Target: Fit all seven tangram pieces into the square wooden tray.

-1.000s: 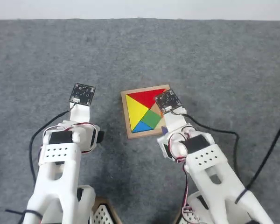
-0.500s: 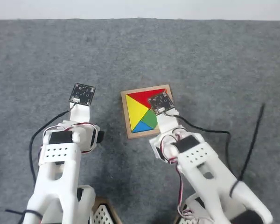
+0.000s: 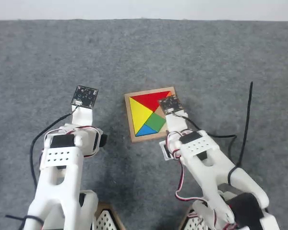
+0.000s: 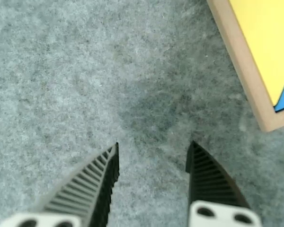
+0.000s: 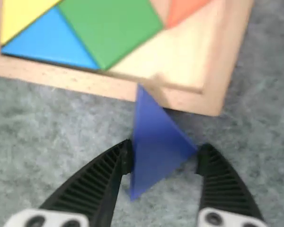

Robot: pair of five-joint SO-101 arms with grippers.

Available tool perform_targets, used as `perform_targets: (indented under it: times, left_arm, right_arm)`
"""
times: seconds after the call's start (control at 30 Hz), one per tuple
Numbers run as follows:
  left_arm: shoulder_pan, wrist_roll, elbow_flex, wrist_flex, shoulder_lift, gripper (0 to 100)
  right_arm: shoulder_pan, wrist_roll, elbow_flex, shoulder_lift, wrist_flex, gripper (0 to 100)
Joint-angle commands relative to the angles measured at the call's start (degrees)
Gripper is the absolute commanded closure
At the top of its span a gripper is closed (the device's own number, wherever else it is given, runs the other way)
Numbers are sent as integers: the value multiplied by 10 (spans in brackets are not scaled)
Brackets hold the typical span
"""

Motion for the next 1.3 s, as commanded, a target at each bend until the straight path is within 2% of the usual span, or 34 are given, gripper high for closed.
perform_targets:
  times: [0.0,0.33,0.57,0.73,0.9,1.27]
  left_arm:
    - [4,-2,-2,-12,-17,777]
    - [4,-2,-2,-12,-17,777]
    - [4,-2,-2,-12,-17,777]
    - [4,-2,-2,-12,-17,777]
    - [4,-2,-2,-12,-17,777]
    - [4,-2,-2,-12,-17,777]
  right_arm:
    - [3,-6,-26,1,-13,881]
    - [7,-5,-39,0,-5,991]
    - [88,-9,-73,0,31,992]
    - [111,-62,-98,0,29,992]
    - [93,-69,-121,7,29,992]
    - [-4,-97,-149,8,3,992]
